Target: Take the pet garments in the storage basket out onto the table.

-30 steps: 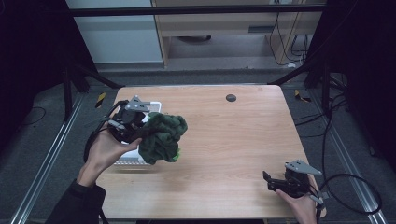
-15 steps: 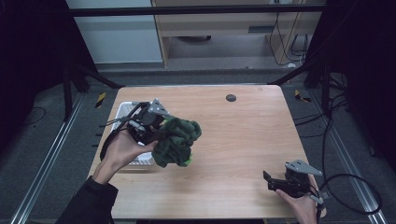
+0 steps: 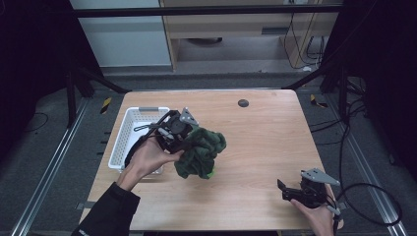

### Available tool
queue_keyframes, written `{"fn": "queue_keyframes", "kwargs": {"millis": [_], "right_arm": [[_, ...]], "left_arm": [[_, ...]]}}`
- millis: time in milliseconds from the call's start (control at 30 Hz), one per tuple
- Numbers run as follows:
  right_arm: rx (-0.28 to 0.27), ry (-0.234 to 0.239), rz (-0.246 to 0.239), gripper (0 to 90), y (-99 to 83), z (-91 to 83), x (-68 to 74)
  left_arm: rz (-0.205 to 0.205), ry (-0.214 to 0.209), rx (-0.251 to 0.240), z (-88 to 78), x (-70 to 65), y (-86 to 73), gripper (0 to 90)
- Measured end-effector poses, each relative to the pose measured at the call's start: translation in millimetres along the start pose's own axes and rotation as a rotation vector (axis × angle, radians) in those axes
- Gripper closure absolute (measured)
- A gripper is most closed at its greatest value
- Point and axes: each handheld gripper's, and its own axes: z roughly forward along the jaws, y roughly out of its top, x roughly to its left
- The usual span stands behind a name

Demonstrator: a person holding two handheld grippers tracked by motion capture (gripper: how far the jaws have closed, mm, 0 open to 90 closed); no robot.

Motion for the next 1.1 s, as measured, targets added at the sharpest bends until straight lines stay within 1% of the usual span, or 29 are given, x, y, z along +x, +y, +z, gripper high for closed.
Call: {"fn": "queue_keyframes", "kwargs": {"millis": [67, 167, 200, 233, 400, 433, 467, 500, 533, 567, 600, 633, 700, 767, 900, 933, 1000, 1100], "right_arm": [[0.001, 0.005, 0.011, 5.6, 0.4, -0.7, 0.3], [-0.001, 0.003, 0.013, 5.6, 0.4, -0.8, 0.1], [-0.002, 0.001, 0.01, 5.6, 0.4, -0.8, -0.1], [-0.002, 0.001, 0.01, 5.6, 0.4, -0.8, -0.1], [-0.006, -0.002, 0.01, 5.6, 0.8, -1.0, 0.1], [-0.006, -0.002, 0.01, 5.6, 0.8, -1.0, 0.1], [-0.007, -0.002, 0.009, 5.7, 0.7, -1.1, -0.1], [-0.007, -0.002, 0.011, 5.7, 0.6, -1.1, -0.1], [-0.006, -0.003, 0.011, 5.7, 0.6, -1.1, -0.1], [-0.006, -0.003, 0.011, 5.7, 0.6, -1.1, -0.1], [-0.008, -0.003, 0.011, 5.7, 0.6, -1.3, -0.2], [-0.008, -0.003, 0.011, 5.7, 0.6, -1.3, -0.2], [-0.008, -0.004, 0.011, 5.7, 0.7, -1.4, -0.1], [-0.009, -0.004, 0.013, 5.8, 0.6, -1.4, 0.1], [-0.005, -0.005, 0.005, 5.8, 0.2, -0.6, -0.1], [-0.008, -0.008, -0.001, 5.7, 0.2, -0.3, -0.3], [-0.01, -0.008, -0.001, 5.8, 0.3, -0.5, -0.4], [-0.007, -0.005, 0.003, 5.8, 0.3, -0.6, -0.1]], "left_arm": [[0.003, -0.001, 0.005, 2.5, -0.6, 0.7, 82.0], [0.011, -0.009, 0.019, 10.1, -2.9, 2.4, 82.0], [0.014, -0.016, 0.025, 15.3, -4.7, 3.0, 82.0], [0.014, -0.016, 0.025, 15.3, -4.7, 3.0, 82.0], [0.028, -0.033, 0.045, 32.4, -9.5, 5.4, 81.9], [0.028, -0.033, 0.045, 32.4, -9.5, 5.4, 81.9], [0.031, -0.037, 0.051, 37.8, -11.1, 6.5, 81.9], [0.031, -0.037, 0.051, 37.8, -11.1, 6.5, 81.9], [0.035, -0.042, 0.056, 43.1, -12.8, 7.8, 81.9], [0.035, -0.042, 0.056, 43.1, -12.8, 7.8, 81.9], [0.041, -0.047, 0.061, 48.2, -14.5, 9.3, 81.9], [0.041, -0.047, 0.061, 48.2, -14.5, 9.3, 81.9], [0.048, -0.051, 0.07, 56.1, -17.2, 11.4, 81.9], [0.047, -0.053, 0.071, 58.4, -18.0, 11.7, 81.9], [0.054, -0.063, 0.086, 71.7, -22.7, 12.4, 81.8], [0.055, -0.067, 0.091, 77.6, -23.9, 12.6, 81.7], [0.057, -0.069, 0.1, 83.0, -24.9, 12.7, 81.5], [0.054, -0.072, 0.1, 89.5, -25.7, 12.8, 81.3]]}}
